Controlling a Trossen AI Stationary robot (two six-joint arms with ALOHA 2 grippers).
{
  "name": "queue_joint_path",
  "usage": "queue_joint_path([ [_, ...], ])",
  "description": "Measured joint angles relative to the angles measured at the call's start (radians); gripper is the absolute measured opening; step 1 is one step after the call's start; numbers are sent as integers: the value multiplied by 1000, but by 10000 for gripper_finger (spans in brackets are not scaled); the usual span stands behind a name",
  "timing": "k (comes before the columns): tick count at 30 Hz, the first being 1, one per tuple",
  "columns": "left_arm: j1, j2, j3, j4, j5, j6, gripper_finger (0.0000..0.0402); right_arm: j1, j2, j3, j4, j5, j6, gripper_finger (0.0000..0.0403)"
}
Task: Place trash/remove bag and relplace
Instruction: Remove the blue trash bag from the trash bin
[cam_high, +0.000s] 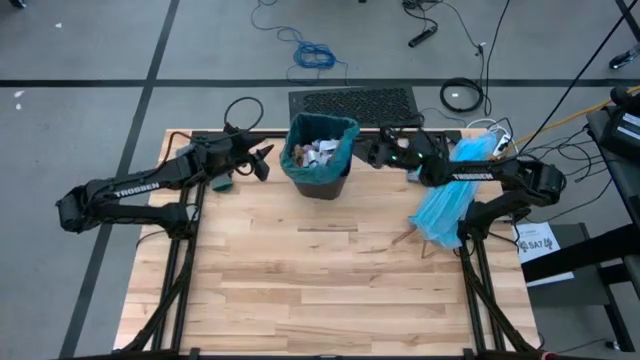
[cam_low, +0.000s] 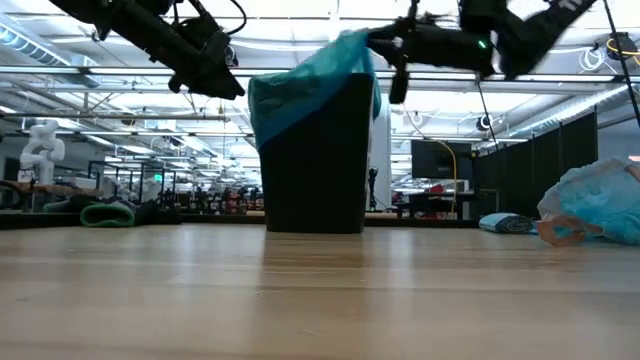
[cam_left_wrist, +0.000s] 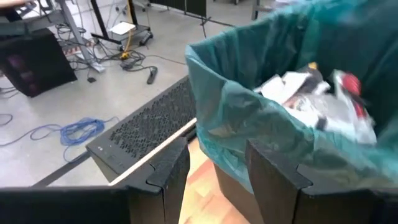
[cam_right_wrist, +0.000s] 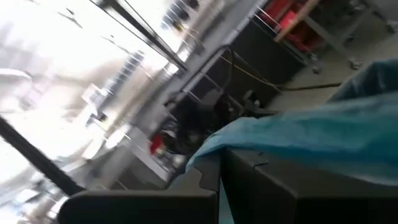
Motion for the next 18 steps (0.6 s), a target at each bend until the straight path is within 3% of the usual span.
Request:
queue_joint_path([
  [5, 11, 0, 0, 42, 0, 0, 162, 8, 6, 243, -348, 2, -156, 0],
  [12, 11, 0, 0, 48, 1, 0, 162, 8, 57, 548, -649, -3, -300, 0],
  [18, 10, 0, 0, 49, 1, 0, 162, 7, 79, 666, -857, -6, -316, 0],
])
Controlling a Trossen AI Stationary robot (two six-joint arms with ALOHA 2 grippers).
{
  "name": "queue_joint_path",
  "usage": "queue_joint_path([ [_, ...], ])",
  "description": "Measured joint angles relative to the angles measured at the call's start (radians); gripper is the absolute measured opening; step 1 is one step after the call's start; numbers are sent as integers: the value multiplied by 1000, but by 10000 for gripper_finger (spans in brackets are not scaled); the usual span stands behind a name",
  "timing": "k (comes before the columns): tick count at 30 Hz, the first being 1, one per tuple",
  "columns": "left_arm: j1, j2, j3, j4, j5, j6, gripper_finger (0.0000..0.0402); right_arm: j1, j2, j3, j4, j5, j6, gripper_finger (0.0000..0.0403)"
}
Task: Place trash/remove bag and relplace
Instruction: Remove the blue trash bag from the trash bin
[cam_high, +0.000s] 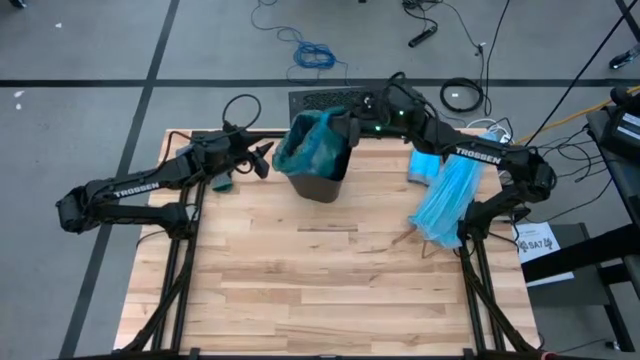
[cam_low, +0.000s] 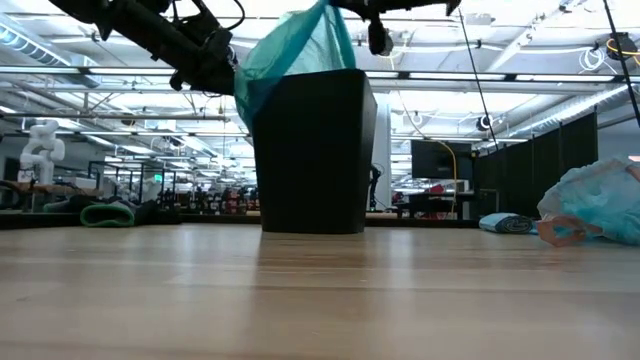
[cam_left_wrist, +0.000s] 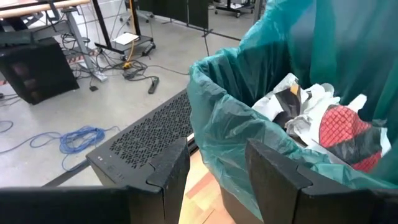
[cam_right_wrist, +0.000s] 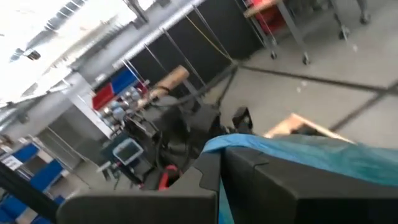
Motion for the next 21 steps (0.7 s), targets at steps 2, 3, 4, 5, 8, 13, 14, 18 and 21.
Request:
queue_joint_path([
  [2, 0, 0, 0, 0, 0, 0, 162, -6, -6, 1, -90, -3, 7, 0],
  [3, 0, 0, 0, -1, 0, 0, 162, -9, -8, 0, -148, -3, 16, 0],
  [4, 0, 0, 0, -1, 0, 0, 162, -10, -8, 0, -202, -2, 23, 0],
  [5, 0, 0, 0, 0, 0, 0, 162, -13, -8, 0, -256, -3, 35, 0],
  [8, 0, 0, 0, -1, 0, 0, 162, -15, -8, 0, -409, -2, 61, 0],
  [13, 0, 0, 0, -1, 0, 0, 162, -14, -8, 0, -578, -3, 60, 0],
  [14, 0, 0, 0, -1, 0, 0, 162, -15, -8, 0, -590, -3, 58, 0],
  [18, 0, 0, 0, -1, -1, 0, 162, -15, -12, 0, -594, -3, 17, 0],
  [21, 0, 0, 0, -1, -1, 0, 162, -28, -26, 0, -575, -1, 9, 0],
])
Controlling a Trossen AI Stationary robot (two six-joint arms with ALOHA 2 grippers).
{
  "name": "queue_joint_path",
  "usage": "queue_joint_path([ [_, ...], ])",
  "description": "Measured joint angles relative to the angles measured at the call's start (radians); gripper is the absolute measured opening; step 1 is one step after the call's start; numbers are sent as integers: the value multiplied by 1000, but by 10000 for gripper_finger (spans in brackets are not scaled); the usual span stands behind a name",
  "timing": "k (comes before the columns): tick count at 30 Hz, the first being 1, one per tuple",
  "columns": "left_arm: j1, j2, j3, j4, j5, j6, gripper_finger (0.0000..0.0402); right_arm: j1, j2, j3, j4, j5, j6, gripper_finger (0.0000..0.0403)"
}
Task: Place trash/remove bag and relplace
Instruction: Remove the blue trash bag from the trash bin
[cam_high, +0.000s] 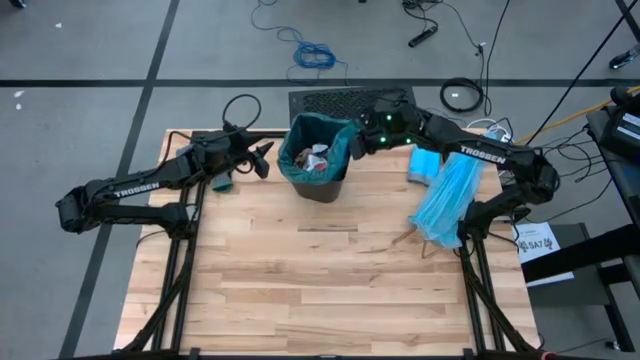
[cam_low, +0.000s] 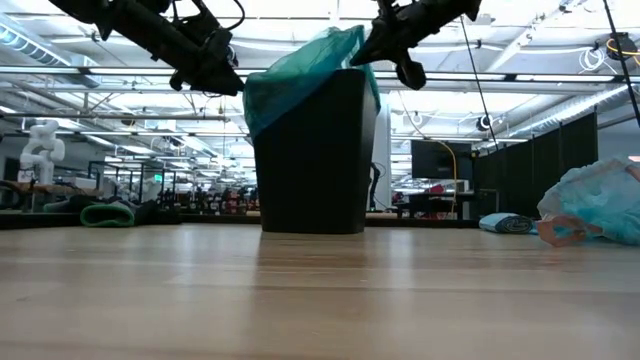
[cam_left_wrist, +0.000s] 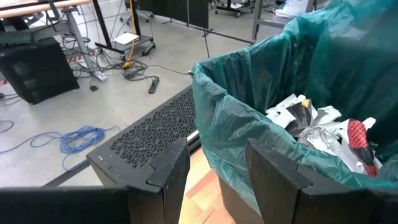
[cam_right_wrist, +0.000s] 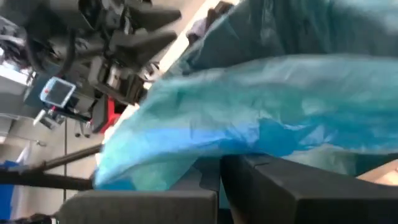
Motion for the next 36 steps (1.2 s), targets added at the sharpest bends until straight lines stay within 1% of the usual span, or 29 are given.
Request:
queue_joint_path([
  [3, -1, 0, 0, 0, 0, 0, 162, -32, -22, 0, -1, 29, 7, 0],
  [5, -1, 0, 0, 0, 0, 0, 162, -50, -39, 0, -7, 101, 5, 0],
  [8, -1, 0, 0, 0, 0, -1, 162, -69, -60, 0, 0, 242, -47, 0],
  [10, 0, 0, 0, 0, -1, -7, 162, -71, -68, 0, 41, 292, -86, 0],
  [11, -1, 0, 0, 0, -1, -7, 162, -71, -70, -1, 81, 288, -105, 0],
  [13, -1, 0, 0, 0, -1, -7, 162, -69, -74, -1, 174, 236, -141, 0],
  [16, -1, 0, 0, 0, -1, -8, 162, -63, -76, 0, 286, 91, -157, 0],
  [19, -1, 0, 0, 0, -1, -8, 162, -62, -75, 0, 283, -38, -154, 0],
  [20, -1, 0, 0, 0, -1, -8, 162, -62, -75, 0, 262, -69, -153, 0],
  [22, 0, 0, 0, 0, -2, -8, 162, -64, -78, 0, 194, -98, -141, 0],
  [25, -1, 0, 0, 0, -2, -8, 162, -80, -91, 0, 61, -88, -134, 0],
  [30, -1, 0, 0, 0, -3, -9, 162, -96, -103, -1, -117, 56, -152, 0],
  [32, -1, 0, 0, 0, -3, -9, 162, -98, -95, -1, -152, 96, -156, 0],
  [36, -2, 0, 0, 0, -3, -10, 162, -104, -60, -1, -151, 138, -165, 0],
])
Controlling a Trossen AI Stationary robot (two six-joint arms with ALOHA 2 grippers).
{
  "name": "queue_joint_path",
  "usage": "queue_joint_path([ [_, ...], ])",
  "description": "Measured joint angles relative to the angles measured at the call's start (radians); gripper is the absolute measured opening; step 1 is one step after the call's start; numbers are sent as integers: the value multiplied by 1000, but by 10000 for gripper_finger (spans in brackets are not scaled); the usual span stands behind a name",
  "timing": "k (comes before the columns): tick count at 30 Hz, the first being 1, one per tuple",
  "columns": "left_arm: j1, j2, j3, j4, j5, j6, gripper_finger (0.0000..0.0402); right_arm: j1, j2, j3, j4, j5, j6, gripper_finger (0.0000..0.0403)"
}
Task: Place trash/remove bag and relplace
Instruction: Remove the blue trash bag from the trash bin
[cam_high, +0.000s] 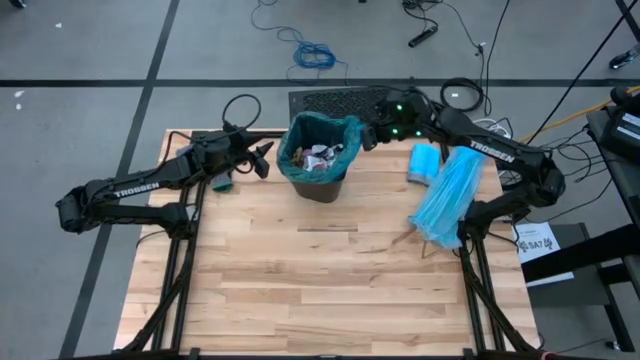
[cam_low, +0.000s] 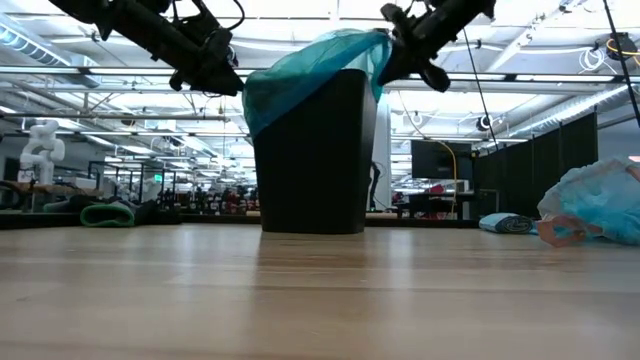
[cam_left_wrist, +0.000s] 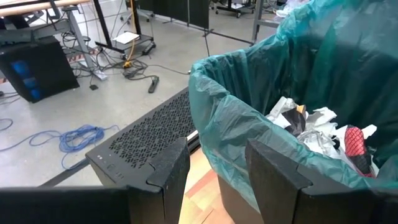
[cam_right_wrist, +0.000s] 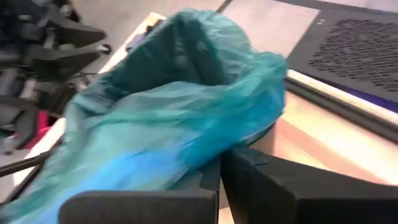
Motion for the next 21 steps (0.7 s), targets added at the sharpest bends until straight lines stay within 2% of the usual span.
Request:
queue_joint_path([
  [3, 0, 0, 0, 0, 0, -1, 162, -5, 25, 0, 33, 76, -30, 0],
  [5, -1, 0, 0, 0, 0, -1, 162, -7, 33, -1, 58, 165, -55, 0],
  [8, -2, 0, 0, 0, 7, -1, 162, -7, 26, -1, 165, 261, -109, 0],
  [10, -2, 0, 0, 0, 7, -1, 162, -6, 16, -1, 297, 226, -158, 0],
  [14, -2, 0, 0, 0, 8, -1, 162, 12, 11, 1, 544, 18, -196, 0],
  [16, -2, 0, 0, 0, 8, 0, 162, 23, 7, 2, 536, 20, -173, 0],
  [21, -2, 0, 0, 0, 8, 0, 162, -3, -33, 1, 260, 151, -103, 0],
])
